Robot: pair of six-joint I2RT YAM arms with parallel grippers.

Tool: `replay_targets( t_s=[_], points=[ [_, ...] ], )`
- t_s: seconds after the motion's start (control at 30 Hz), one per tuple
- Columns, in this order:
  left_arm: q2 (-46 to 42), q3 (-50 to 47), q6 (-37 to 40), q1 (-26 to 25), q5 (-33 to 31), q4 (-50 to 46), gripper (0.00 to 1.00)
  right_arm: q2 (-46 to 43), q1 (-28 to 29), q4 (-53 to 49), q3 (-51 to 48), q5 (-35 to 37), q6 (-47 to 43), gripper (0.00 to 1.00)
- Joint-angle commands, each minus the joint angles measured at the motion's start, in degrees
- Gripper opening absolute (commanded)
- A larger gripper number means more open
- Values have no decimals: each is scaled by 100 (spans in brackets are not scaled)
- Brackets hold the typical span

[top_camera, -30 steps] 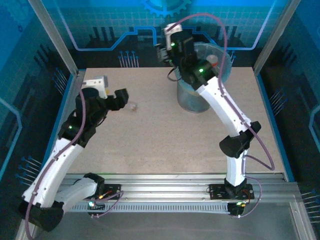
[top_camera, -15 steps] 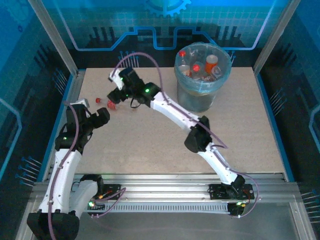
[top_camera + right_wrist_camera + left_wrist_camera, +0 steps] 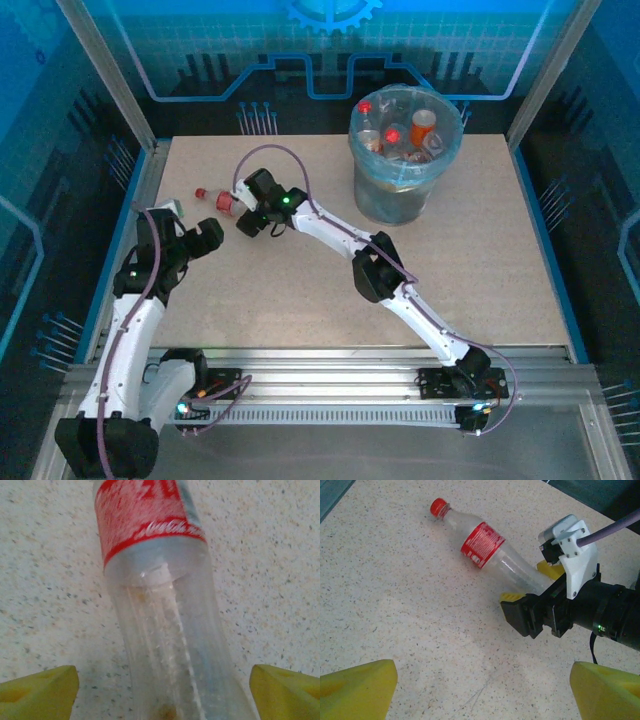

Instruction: Put the plastic bottles in the bin

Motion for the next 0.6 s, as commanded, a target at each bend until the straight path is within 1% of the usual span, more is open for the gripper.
replay_targets(
  t_s=[0.0, 0.03, 0.1, 0.23, 0.33, 0.43, 0.5, 0.57],
  points=[
    [100, -9, -122, 53, 129, 179, 90, 116, -24, -321, 64, -172, -211, 81],
    [118, 9, -125, 56, 137, 191, 90, 91, -22, -359, 51, -174, -231, 78],
    [162, 81, -129, 65, 118, 198, 90, 11, -27, -421, -10, -152, -253, 69],
    [155, 185, -139, 69, 99, 224, 91, -286, -41, -619, -79, -53, -195, 58],
    [155, 286, -226, 83, 124, 267, 90, -725, -49, -815, -282, -83, -1, 51],
    [155, 444, -372, 78, 215, 293, 90, -1434, -42, -895, -846, -166, 330, 47],
    [156, 570, -490, 83, 333, 303, 90, -2031, -43, -762, -1490, -269, 563, 45],
    [155, 710, -661, 78, 492, 310, 90, -2807, -31, -462, -2386, -395, 775, 45]
  ],
)
